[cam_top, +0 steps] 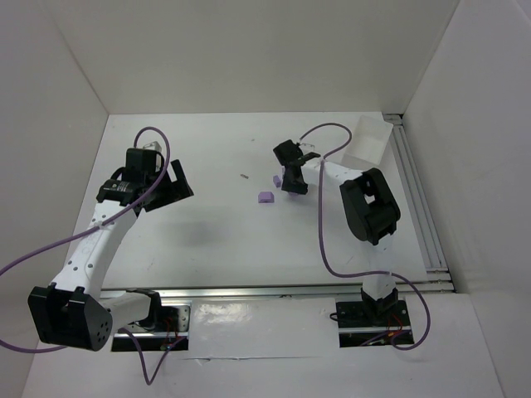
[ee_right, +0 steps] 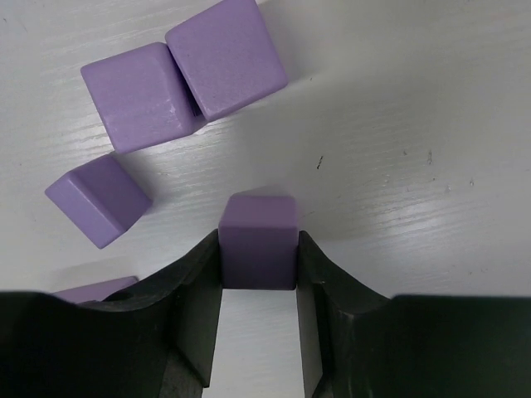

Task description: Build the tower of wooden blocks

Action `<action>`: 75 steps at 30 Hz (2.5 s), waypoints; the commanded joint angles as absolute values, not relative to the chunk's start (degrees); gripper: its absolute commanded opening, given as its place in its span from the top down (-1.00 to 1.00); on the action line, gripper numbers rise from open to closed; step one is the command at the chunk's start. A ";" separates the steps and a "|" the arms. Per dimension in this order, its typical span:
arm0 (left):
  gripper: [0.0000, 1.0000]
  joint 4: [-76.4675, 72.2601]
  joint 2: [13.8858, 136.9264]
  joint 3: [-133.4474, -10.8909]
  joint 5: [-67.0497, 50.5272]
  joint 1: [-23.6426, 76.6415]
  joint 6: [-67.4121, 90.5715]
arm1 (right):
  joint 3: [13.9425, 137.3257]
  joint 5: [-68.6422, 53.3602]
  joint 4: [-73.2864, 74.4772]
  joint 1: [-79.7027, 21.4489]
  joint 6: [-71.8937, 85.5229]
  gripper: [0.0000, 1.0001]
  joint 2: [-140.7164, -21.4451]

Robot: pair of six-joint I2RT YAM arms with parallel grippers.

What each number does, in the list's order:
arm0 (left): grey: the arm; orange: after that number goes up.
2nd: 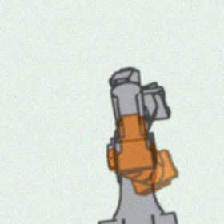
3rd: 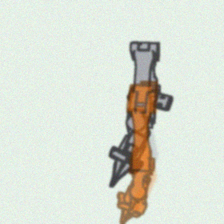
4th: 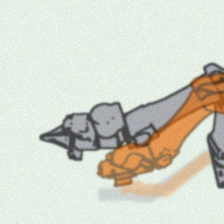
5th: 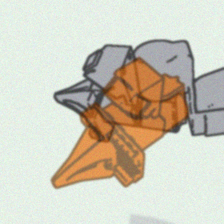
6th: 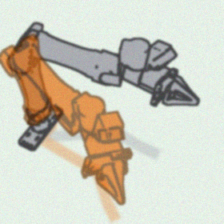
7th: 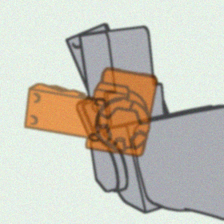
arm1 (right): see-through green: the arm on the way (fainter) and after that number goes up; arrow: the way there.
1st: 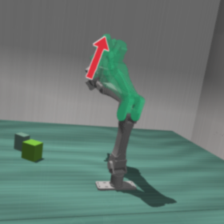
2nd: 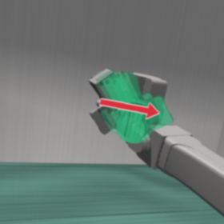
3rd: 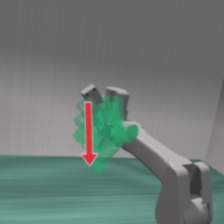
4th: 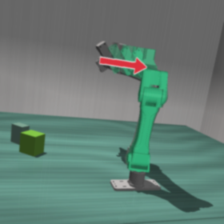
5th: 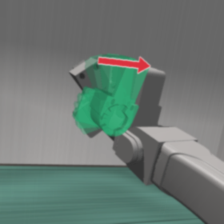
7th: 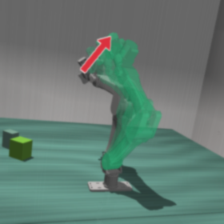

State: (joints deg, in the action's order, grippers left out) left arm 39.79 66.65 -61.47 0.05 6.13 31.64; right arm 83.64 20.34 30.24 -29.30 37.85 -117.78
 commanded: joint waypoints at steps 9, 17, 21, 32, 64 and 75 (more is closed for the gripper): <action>-0.96 39.11 66.27 -61.61 -0.09 5.80 30.94 | 83.50 19.69 28.48 -29.00 32.09 0.38 -112.51; -0.96 39.11 66.27 -61.61 -0.09 5.80 30.94 | 86.74 19.25 31.03 -34.09 28.39 0.38 -107.67; -0.96 39.11 65.74 -62.13 -0.62 5.80 30.94 | 87.97 16.53 31.55 -36.82 27.86 0.38 -108.98; -0.96 39.73 65.21 -62.14 -0.09 5.80 30.94 | 91.05 18.11 32.08 -40.25 30.32 0.38 -114.43; -0.96 40.25 64.69 -62.14 -0.09 5.80 30.94 | 93.34 17.05 33.66 -40.78 30.32 0.10 -119.71; -0.96 39.73 64.69 -61.61 -0.61 5.80 30.41 | 93.87 17.58 34.80 -40.78 29.09 -0.64 -119.18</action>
